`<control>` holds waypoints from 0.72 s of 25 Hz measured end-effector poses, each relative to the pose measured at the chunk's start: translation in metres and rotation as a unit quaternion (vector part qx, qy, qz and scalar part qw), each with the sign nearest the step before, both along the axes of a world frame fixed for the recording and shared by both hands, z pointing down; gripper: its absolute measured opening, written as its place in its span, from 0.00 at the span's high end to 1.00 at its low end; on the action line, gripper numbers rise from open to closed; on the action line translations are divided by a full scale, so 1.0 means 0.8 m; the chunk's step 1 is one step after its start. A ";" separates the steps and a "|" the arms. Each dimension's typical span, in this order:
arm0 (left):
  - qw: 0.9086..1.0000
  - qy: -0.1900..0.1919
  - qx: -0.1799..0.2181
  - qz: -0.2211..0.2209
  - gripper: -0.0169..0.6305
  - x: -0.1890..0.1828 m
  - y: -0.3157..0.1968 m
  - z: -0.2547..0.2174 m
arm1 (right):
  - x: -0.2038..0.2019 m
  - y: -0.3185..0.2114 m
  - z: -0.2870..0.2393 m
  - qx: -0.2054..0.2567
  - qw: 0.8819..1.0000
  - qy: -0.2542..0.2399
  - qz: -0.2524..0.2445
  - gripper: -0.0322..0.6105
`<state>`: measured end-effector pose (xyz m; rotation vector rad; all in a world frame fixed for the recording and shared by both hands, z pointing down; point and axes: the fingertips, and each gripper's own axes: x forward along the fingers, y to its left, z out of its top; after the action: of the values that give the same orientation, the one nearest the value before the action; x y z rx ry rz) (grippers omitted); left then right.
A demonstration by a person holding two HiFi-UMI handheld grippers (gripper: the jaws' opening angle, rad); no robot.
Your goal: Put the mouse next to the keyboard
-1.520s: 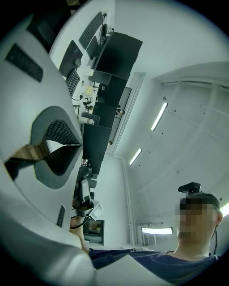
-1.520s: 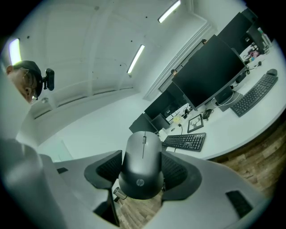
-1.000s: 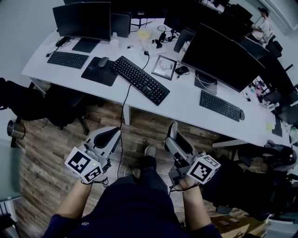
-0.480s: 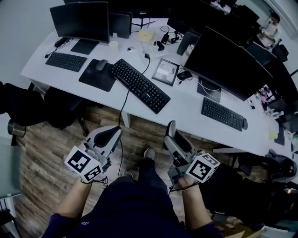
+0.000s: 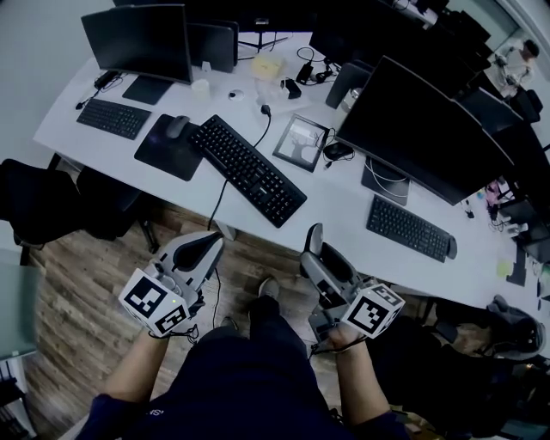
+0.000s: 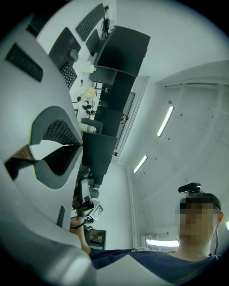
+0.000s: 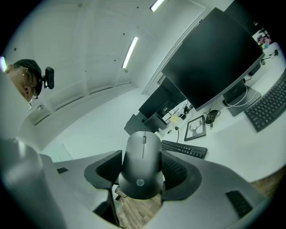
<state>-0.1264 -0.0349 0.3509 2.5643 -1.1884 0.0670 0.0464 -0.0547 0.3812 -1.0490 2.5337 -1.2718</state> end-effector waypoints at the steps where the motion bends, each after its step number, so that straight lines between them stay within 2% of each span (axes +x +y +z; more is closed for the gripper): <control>1: 1.000 -0.001 -0.001 -0.001 0.92 0.004 -0.007 0.000 | 0.004 -0.008 0.001 -0.001 1.000 0.000 -0.002 0.52; 18: 0.999 -0.017 -0.016 -0.034 0.92 0.053 -0.122 0.015 | 0.049 -0.135 0.021 -0.013 0.999 -0.008 -0.038 0.52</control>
<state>-0.0844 -0.1326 0.3627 2.5029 -1.2746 0.1153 0.0856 -0.1629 0.3976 -0.9523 2.5740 -1.3288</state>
